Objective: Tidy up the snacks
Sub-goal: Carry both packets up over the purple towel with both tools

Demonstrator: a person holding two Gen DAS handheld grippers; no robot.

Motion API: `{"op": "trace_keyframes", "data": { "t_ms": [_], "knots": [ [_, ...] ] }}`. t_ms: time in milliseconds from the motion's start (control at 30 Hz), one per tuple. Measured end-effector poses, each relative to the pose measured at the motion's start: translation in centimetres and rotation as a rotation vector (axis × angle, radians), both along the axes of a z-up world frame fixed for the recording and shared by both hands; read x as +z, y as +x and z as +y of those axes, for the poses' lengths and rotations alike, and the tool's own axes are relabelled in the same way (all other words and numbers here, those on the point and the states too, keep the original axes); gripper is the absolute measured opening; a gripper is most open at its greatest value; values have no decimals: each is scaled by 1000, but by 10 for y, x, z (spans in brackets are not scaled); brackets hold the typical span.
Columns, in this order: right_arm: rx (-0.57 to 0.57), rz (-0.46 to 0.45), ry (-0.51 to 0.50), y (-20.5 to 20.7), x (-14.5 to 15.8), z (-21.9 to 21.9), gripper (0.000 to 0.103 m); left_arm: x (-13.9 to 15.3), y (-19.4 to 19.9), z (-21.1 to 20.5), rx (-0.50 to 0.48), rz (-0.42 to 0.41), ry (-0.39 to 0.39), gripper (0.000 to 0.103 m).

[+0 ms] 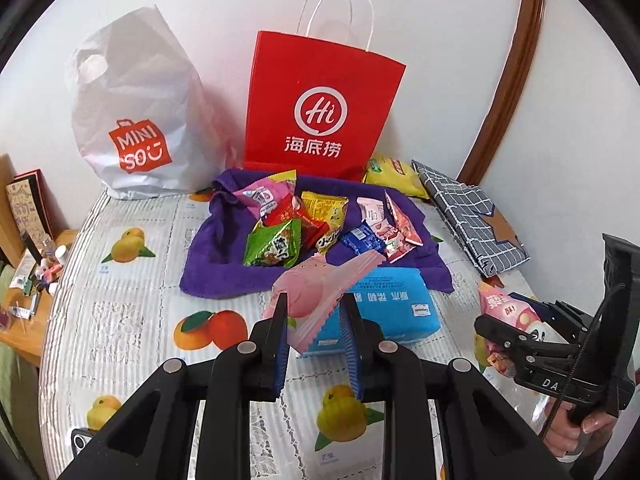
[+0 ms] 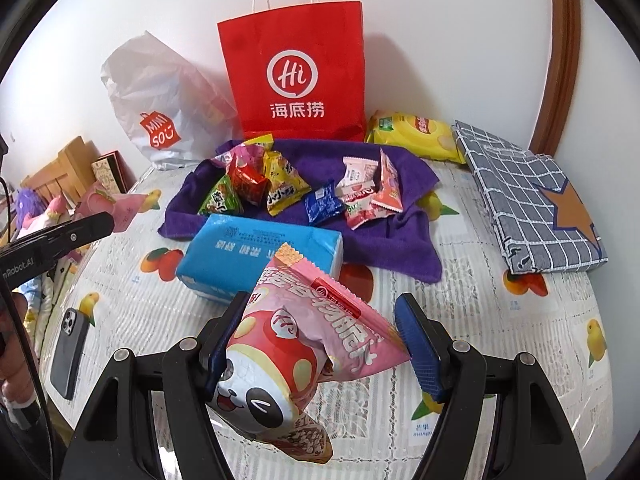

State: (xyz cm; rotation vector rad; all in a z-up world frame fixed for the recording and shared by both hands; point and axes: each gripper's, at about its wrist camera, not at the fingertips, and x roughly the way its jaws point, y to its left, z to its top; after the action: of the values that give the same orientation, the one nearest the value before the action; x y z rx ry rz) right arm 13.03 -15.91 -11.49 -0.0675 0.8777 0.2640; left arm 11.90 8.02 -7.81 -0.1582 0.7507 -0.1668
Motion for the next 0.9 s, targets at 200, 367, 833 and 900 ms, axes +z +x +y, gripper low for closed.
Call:
{"op": "trace_keyframes", "data": {
  "t_ms": [200,367,833,900],
  "knots": [
    [0,-10,4,9,8,6,72,7,6,-2,-11,-5,4,23],
    [-3,-21,13,17,15,7,72,14,11,-1,-12,-15,4,23],
    [-14,-55,19,52,36,12,72,31,29,-1,1,-21,11,23],
    [-12,-55,23,57,38,13,72,33,31,-2,2,-23,12,23]
  ]
}}
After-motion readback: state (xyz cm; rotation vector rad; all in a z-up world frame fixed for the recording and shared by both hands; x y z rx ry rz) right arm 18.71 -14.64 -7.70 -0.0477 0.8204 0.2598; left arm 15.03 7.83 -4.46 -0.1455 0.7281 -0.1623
